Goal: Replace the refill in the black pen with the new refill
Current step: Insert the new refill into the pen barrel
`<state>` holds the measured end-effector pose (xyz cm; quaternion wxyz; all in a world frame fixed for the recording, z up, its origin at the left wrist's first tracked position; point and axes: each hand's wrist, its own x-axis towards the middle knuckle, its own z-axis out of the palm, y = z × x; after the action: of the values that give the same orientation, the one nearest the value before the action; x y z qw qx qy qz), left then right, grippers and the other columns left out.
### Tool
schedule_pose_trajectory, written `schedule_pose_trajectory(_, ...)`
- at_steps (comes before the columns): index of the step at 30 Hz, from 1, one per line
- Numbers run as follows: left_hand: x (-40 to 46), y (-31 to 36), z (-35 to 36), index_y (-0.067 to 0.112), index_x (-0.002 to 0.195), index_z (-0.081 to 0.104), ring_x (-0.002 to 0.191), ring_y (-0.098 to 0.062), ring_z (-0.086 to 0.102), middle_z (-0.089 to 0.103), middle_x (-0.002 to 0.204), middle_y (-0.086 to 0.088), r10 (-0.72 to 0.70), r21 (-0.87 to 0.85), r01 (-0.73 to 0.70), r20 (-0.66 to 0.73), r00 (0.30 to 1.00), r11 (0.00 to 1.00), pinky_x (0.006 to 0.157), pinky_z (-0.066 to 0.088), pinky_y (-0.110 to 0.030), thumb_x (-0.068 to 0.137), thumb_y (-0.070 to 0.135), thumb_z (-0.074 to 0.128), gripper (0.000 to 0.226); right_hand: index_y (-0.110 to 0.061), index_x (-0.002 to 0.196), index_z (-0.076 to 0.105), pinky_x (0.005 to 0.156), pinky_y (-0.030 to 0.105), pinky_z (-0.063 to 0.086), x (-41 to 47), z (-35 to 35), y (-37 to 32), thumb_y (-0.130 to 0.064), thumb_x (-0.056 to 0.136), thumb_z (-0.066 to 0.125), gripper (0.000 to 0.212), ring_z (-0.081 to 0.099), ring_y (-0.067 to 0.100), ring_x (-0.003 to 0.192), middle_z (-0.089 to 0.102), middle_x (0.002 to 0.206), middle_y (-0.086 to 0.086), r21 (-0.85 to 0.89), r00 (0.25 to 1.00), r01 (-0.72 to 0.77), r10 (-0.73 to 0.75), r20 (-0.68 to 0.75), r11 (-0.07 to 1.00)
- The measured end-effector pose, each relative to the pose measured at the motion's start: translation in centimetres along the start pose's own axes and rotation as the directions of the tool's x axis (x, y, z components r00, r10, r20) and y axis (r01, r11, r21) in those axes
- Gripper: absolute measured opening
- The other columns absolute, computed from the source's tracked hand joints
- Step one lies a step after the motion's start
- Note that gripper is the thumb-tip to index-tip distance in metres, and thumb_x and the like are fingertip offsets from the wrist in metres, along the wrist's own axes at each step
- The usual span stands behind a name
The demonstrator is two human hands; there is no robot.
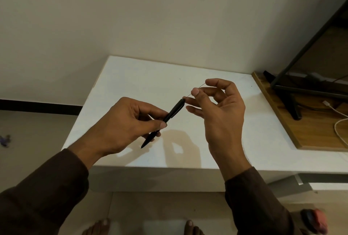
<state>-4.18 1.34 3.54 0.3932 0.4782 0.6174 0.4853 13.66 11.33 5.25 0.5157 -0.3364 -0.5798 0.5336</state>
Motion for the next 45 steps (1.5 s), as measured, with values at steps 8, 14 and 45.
schedule_pose_trajectory(8, -0.13, 0.23, -0.04, 0.025, 0.097, 0.085, 0.074, -0.023, 0.08, 0.083, 0.085, -0.004, 0.001, -0.01, -0.001, -0.002, 1.0, 1.0, 0.069, 0.066, -0.029, 0.085, 0.009, 0.079, 0.021, -0.01, 0.112, 0.062, 0.069, 0.038, 0.066, 0.06, -0.04, 0.21, -0.004, 0.091, 0.076, 0.026, 0.08, 0.026, 0.08, 0.075, 0.093, 0.014, -0.033, 1.0, -0.015, 0.016, 0.026, 0.999)
schedule_pose_trajectory(14, -0.18, 0.35, -0.13, 0.026, 0.097, 0.085, 0.075, -0.022, 0.08, 0.083, 0.085, -0.005, 0.007, -0.008, -0.007, 0.001, 1.0, 1.0, 0.068, 0.065, -0.028, 0.085, 0.011, 0.079, 0.021, -0.01, 0.111, 0.065, 0.066, 0.035, 0.065, 0.07, -0.09, 0.37, -0.004, 0.091, 0.076, 0.024, 0.08, 0.025, 0.082, 0.075, 0.093, 0.015, -0.057, 0.997, -0.013, 0.017, 0.071, 0.998)
schedule_pose_trajectory(45, -0.21, 0.17, -0.27, 0.025, 0.097, 0.085, 0.074, -0.02, 0.08, 0.083, 0.081, -0.002, 0.025, 0.012, -0.025, 0.016, 1.0, 1.0, 0.066, 0.064, -0.026, 0.087, 0.011, 0.078, 0.019, -0.012, 0.095, 0.076, 0.068, 0.033, 0.065, 0.33, -0.82, 0.94, -0.013, 0.098, 0.069, 0.007, 0.08, 0.021, 0.082, 0.081, 0.088, 0.005, -0.189, 0.976, -0.017, 0.058, 0.211, 0.982)
